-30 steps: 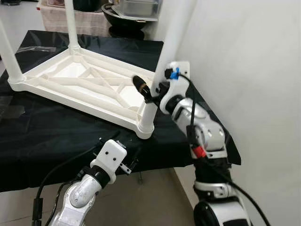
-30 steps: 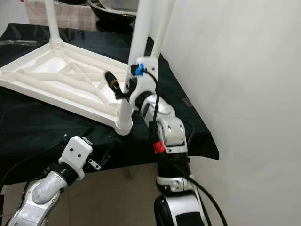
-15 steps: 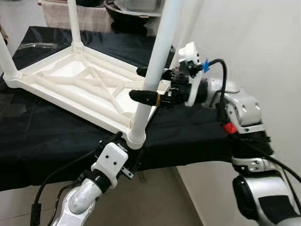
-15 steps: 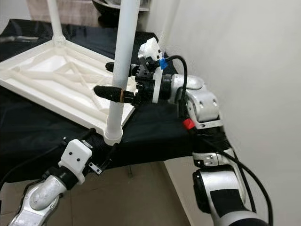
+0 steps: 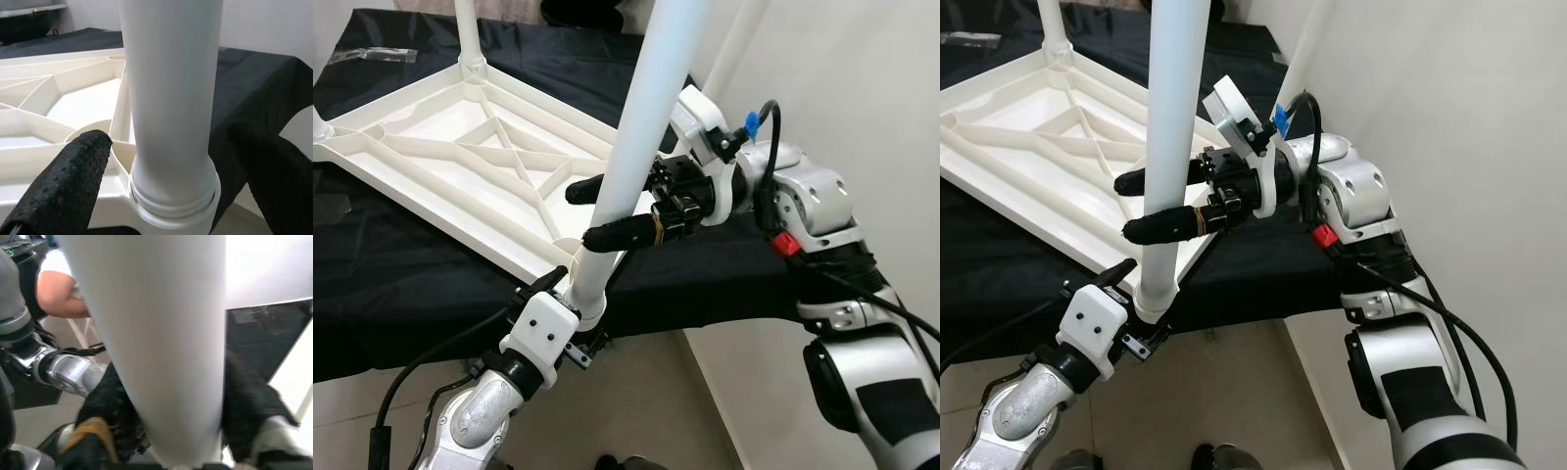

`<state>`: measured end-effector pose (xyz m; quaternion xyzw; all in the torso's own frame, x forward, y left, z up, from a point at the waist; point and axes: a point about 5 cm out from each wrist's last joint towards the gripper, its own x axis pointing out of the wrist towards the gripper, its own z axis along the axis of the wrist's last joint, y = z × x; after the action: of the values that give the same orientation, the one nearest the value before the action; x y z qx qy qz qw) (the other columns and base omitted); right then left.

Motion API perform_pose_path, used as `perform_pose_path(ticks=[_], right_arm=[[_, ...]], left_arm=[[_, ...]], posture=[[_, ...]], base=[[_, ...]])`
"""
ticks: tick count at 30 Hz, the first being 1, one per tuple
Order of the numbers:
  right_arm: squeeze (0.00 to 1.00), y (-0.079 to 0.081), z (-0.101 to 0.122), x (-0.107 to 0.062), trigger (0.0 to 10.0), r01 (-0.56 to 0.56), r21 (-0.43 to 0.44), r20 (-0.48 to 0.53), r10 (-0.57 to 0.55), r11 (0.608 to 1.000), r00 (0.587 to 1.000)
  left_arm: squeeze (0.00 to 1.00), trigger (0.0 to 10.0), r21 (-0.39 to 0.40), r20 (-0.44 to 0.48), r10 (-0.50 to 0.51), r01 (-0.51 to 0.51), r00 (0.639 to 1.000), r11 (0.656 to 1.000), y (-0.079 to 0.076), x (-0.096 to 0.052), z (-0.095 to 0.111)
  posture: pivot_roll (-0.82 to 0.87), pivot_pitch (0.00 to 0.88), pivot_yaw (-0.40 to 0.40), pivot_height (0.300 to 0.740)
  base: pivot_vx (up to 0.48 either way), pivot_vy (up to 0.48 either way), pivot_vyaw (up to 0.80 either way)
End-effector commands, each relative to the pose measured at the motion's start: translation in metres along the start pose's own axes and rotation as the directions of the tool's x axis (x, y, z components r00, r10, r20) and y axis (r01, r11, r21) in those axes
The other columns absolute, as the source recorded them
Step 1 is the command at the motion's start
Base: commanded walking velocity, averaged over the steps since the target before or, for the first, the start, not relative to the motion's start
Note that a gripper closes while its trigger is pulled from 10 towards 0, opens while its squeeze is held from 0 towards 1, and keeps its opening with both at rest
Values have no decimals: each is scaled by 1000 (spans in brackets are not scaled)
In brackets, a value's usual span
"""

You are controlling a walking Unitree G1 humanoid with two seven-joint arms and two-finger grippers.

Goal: Building children table

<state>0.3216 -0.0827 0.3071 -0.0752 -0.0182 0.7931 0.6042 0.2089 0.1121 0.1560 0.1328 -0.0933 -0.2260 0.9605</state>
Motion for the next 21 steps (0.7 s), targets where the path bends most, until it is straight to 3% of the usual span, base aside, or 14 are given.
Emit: perform_pose_path(ticks=[1,6,8,9,11,12,13,14,15,16,17,18,19,21], right_arm=[[0,-1,-1,-1,0,-12,11,-13,13,1000,1000],[0,-16,0,-2,0,161,-20,-6,-161,987,987],[0,-28,-3,7,0,290,0,4,-290,957,957],[0,-28,-3,7,0,290,0,4,-290,957,957],[0,-41,-11,21,0,449,2,-8,-449,894,893],[0,-41,-11,21,0,449,2,-8,-449,894,893],[0,-55,-15,24,0,634,27,-21,-634,773,773],[0,-55,-15,24,0,634,27,-21,-634,773,773],[0,-68,-26,13,0,832,68,-56,-831,550,553],[0,-72,-42,-1,0,932,126,-99,-931,339,352],[0,-72,-42,-1,0,932,126,-99,-931,339,352],[0,-70,-60,-13,0,966,180,-149,-965,187,215],[0,-62,-77,-18,0,968,223,-197,-967,116,161],[0,-44,-97,-16,0,962,260,-252,-957,78,146]], left_arm=[[0,10000,-9,1,-8,8,1000,1000,-3,-1,2],[0,10000,-10,-5,-10,9,1000,1000,-2,0,2],[0,10000,-10,-8,-11,11,1000,1000,-2,0,2],[0,10000,-10,-8,-11,11,1000,1000,-2,0,2],[0,10000,-9,-10,-12,12,1000,1000,-2,2,0],[0,10000,-9,-10,-12,12,1000,1000,-2,2,0],[0,10000,-8,-12,-12,12,1000,1000,-2,2,-1],[0,10000,-8,-12,-12,12,1000,1000,-2,2,-1],[0,10000,-5,-15,-12,12,1000,1000,-1,3,-2],[0,10000,-3,-17,-12,12,1000,1000,-2,4,-3],[0,10000,-3,-17,-12,12,1000,1000,-2,4,-3],[0,10000,-1,-19,-12,12,1000,1000,-2,4,-4],[0,10000,3,-22,-10,10,1000,1000,-2,4,-5],[0,10000,9,-26,-5,6,1000,1000,-1,4,-7]], posture=[[49,198,-214,740],[48,191,-212,740],[48,184,-211,740],[48,184,-211,740],[53,170,-208,740],[53,170,-208,740],[52,162,-210,740],[52,162,-210,740],[55,147,-214,740],[72,140,-215,740],[72,140,-215,740],[77,139,-214,740],[85,136,-216,740],[79,127,-216,740]], base=[[0,0,0],[0,0,0],[0,0,0],[0,0,0],[0,0,0],[0,0,0],[0,0,0],[0,0,0],[0,0,0],[0,0,0],[0,0,0],[0,0,0],[0,0,0],[0,0,0]])
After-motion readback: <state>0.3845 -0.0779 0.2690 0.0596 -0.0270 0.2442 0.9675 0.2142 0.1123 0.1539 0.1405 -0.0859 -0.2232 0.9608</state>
